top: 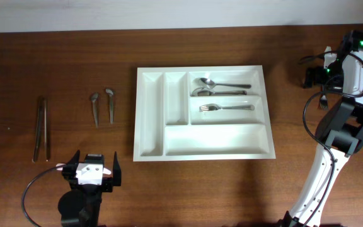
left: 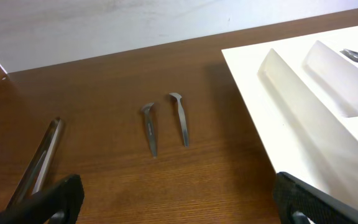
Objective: Pack container
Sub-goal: 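Lift the second fork and carry it over the middle compartment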
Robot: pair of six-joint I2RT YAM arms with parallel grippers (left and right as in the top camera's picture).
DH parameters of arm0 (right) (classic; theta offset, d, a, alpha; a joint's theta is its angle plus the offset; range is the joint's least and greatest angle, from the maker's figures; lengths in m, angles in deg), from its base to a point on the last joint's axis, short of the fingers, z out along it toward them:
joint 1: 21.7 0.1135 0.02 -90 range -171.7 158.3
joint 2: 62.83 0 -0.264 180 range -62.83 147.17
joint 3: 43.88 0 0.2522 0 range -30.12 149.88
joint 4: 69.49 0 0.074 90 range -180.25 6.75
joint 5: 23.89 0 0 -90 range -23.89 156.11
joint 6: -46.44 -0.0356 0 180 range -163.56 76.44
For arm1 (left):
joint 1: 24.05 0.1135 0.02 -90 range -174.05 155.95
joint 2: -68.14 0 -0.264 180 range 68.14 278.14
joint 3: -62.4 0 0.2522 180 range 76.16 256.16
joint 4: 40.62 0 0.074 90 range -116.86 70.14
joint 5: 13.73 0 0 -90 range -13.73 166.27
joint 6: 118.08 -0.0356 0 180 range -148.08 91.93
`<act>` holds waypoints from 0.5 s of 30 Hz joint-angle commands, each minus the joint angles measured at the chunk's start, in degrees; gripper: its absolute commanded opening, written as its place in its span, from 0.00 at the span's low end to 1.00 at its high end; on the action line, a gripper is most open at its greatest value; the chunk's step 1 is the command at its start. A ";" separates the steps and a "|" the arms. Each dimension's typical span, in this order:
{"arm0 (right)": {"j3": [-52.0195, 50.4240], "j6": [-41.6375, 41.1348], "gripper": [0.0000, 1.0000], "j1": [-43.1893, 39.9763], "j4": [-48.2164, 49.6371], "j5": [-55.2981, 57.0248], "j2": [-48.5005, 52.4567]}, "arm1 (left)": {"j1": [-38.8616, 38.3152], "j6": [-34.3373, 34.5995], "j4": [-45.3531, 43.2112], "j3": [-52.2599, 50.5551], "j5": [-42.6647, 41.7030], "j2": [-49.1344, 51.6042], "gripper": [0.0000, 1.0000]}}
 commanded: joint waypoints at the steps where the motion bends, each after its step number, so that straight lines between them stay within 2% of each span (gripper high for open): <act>1: -1.81 -0.11 0.92 -0.31 1.01 1.25 0.76 | 0.24 0.48 -0.17 -0.33 -0.61 -0.35 0.99; 3: -1.81 -0.35 0.83 -0.31 1.33 1.73 0.76 | 0.24 0.50 -0.17 -0.33 -0.61 -0.35 0.99; 4: -1.81 -0.35 0.81 -0.31 1.38 1.75 0.76 | 0.24 0.48 -0.17 -0.33 -0.61 -0.35 0.99; 12: -1.84 -0.37 0.80 -0.31 1.14 4.28 0.76 | 0.24 0.48 -0.17 -0.33 -0.61 -0.35 0.99; 14: -1.84 -0.37 0.73 -0.31 1.09 4.28 0.76 | 0.24 0.48 -0.17 -0.33 -0.61 -0.35 0.99; 15: -1.84 -0.39 0.66 -0.31 1.03 4.28 0.76 | 0.24 0.48 -0.17 -0.33 -0.61 -0.35 0.99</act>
